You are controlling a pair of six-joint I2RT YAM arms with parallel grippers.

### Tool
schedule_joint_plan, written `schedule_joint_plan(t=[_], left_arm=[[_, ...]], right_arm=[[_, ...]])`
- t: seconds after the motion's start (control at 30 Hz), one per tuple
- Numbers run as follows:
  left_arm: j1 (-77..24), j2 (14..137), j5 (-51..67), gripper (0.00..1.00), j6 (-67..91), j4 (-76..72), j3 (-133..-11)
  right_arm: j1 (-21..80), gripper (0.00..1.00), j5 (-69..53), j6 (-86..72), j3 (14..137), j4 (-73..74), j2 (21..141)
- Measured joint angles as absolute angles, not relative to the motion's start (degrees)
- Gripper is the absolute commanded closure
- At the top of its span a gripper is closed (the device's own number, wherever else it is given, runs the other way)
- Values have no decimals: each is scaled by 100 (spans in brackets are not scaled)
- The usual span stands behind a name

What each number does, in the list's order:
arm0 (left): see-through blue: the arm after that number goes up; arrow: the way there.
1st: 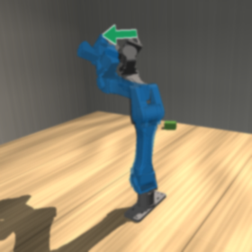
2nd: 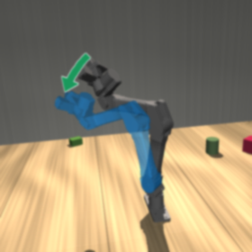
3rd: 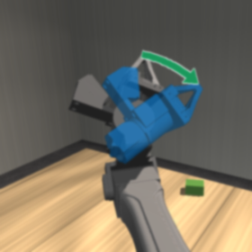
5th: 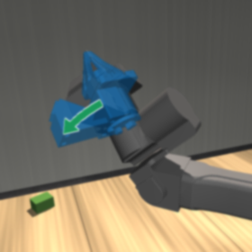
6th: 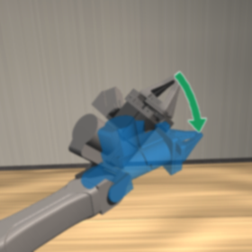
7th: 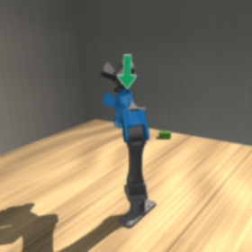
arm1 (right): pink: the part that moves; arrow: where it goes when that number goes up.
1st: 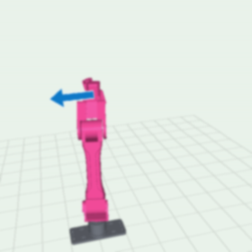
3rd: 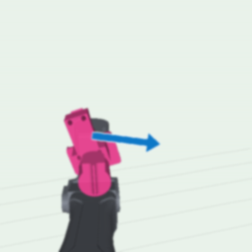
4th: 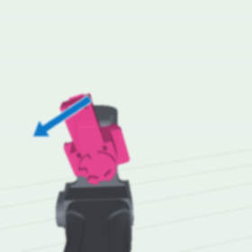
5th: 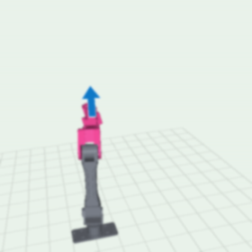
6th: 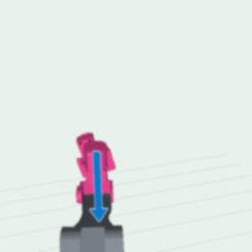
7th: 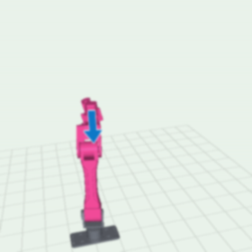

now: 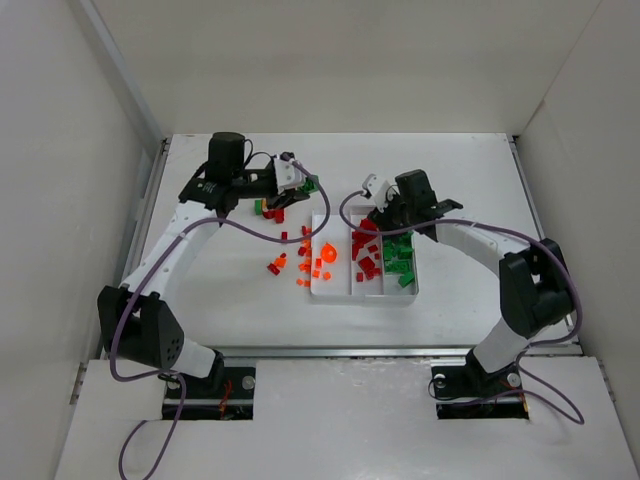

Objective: Sort the legos into containers by color

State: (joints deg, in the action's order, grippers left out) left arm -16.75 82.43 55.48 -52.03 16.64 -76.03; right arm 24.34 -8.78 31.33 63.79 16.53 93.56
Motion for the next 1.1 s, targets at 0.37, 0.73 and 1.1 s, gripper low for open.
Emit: schedule_joint_plan(t=[0.37, 0.73, 1.1], left_arm=[[-1643, 7922, 5494, 100, -5111, 1544, -7231], [-1612, 7826, 5476, 100, -5118, 1433, -7011], [-1804, 7649, 4617, 100, -5196, 862, -6665]], right_arm=[[2340, 36, -423, 2845, 6407, 1754, 9539], [2294, 4, -405, 2919, 6672, 2043, 9330], [2689, 0, -1568, 1120, 7566, 945, 7975]])
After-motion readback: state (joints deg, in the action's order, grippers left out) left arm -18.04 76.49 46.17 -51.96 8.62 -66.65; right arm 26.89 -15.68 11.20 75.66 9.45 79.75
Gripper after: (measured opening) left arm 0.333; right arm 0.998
